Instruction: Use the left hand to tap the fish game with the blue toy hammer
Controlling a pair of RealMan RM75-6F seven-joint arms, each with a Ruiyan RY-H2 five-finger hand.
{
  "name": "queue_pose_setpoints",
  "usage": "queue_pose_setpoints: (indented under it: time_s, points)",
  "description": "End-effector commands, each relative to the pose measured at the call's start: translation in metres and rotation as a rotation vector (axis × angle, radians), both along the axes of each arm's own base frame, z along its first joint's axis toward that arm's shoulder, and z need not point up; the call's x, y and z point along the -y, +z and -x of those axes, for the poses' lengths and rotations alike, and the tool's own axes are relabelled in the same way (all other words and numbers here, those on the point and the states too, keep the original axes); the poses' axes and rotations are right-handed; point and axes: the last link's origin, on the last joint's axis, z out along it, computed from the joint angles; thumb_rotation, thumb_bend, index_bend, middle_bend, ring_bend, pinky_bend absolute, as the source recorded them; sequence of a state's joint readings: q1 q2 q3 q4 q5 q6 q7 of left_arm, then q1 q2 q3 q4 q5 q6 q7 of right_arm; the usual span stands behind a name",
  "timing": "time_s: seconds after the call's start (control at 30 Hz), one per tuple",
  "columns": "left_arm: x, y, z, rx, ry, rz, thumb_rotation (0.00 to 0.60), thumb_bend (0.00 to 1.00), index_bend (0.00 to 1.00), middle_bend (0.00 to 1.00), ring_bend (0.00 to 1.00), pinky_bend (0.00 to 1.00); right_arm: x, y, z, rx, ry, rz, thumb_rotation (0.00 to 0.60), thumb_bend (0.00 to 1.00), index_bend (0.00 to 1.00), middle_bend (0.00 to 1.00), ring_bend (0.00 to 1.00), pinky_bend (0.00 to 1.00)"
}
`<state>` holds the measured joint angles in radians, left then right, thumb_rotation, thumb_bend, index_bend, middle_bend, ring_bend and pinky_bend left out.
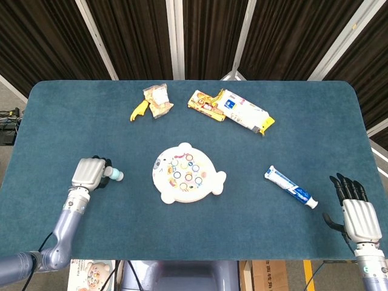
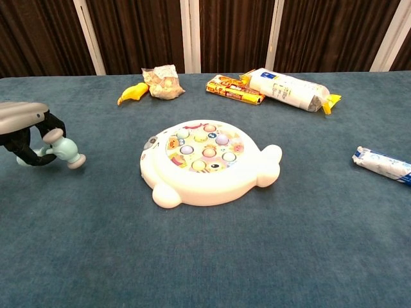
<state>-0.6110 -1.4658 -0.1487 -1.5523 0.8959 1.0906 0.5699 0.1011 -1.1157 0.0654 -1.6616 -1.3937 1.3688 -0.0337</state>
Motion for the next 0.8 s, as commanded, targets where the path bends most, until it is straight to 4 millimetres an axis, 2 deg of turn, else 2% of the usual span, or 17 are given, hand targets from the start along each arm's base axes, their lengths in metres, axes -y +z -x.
queue_pose_setpoints:
  time_s: [0.03, 0.37, 0.5, 0.67, 0.8]
  points:
    - [0.0, 0.003, -0.006, 0.013, -0.019, -0.007, 0.6, 0.81, 0.59, 0.5, 0.36, 0.5, 0.0, 0.0, 0.0, 0.001, 0.0, 0.0, 0.6, 0.31, 0.0, 0.0, 0.0, 0.0]
    - [-0.002, 0.008, -0.022, 0.017, -0.067, -0.004, 0.6, 0.83, 0.61, 0.52, 0.38, 0.53, 0.0, 0.0, 0.0, 0.008, -0.005, -0.002, 0.6, 0.31, 0.0, 0.0, 0.0, 0.0]
    - [-0.005, 0.009, -0.035, 0.03, -0.088, 0.005, 0.6, 0.84, 0.62, 0.53, 0.4, 0.54, 0.0, 0.0, 0.0, 0.009, -0.005, -0.001, 0.6, 0.31, 0.0, 0.0, 0.0, 0.0]
    - [-0.011, 0.012, -0.056, 0.052, -0.113, 0.015, 0.6, 0.84, 0.63, 0.55, 0.42, 0.56, 0.001, 0.001, 0.0, 0.017, -0.007, 0.005, 0.6, 0.31, 0.0, 0.0, 0.0, 0.0]
    - [-0.019, 0.014, -0.082, 0.051, -0.16, 0.019, 0.6, 0.84, 0.63, 0.56, 0.45, 0.58, 0.003, 0.001, 0.002, 0.024, -0.016, 0.007, 0.6, 0.31, 0.0, 0.0, 0.0, 0.0]
